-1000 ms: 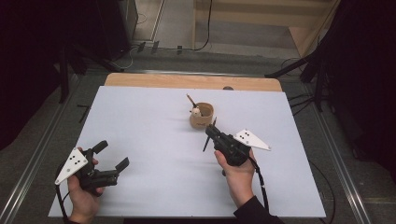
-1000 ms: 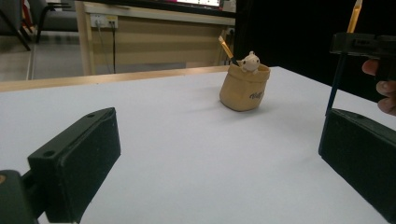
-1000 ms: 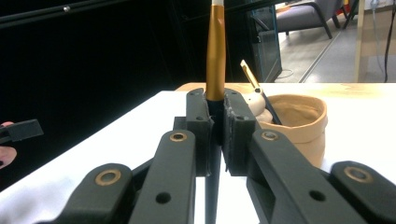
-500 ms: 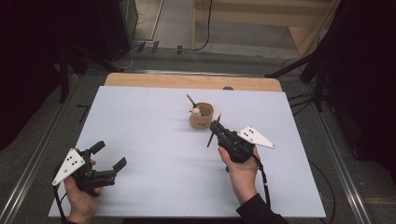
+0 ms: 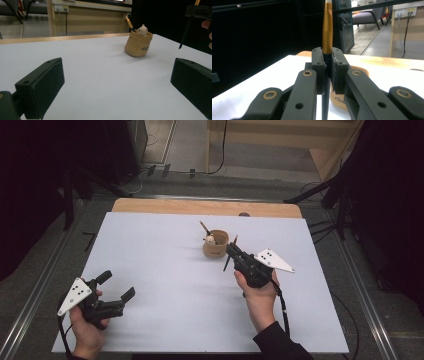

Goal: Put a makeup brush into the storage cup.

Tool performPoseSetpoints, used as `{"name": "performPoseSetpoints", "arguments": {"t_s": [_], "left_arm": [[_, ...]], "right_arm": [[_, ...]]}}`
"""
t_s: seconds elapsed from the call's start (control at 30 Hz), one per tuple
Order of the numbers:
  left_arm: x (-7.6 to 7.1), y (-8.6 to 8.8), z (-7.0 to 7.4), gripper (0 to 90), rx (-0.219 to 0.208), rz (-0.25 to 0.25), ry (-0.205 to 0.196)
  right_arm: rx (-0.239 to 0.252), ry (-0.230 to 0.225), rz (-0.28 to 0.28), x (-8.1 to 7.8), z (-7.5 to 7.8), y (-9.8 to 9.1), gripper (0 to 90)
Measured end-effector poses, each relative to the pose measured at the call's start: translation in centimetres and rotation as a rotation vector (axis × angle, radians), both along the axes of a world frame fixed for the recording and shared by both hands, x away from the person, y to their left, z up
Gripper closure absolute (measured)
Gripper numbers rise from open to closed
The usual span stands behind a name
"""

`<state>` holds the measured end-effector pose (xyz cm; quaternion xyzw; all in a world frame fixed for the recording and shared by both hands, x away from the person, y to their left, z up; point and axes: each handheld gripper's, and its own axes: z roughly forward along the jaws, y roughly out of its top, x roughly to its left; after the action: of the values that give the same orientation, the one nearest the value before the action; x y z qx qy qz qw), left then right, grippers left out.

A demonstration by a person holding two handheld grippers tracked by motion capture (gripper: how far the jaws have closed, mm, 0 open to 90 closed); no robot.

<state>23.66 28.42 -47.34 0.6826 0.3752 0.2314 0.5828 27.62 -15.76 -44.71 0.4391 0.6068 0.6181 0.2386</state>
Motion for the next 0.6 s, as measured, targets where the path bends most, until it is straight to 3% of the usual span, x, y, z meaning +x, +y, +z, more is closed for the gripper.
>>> {"name": "performPoseSetpoints", "arguments": {"t_s": [0.6], "left_arm": [[-0.1, -0.3, 0.0, 0.0, 0.016, -0.009, -0.011]], "right_arm": [[-0.023, -0.023, -0.040, 2.3, 0.4, -0.7, 84.1]]}}
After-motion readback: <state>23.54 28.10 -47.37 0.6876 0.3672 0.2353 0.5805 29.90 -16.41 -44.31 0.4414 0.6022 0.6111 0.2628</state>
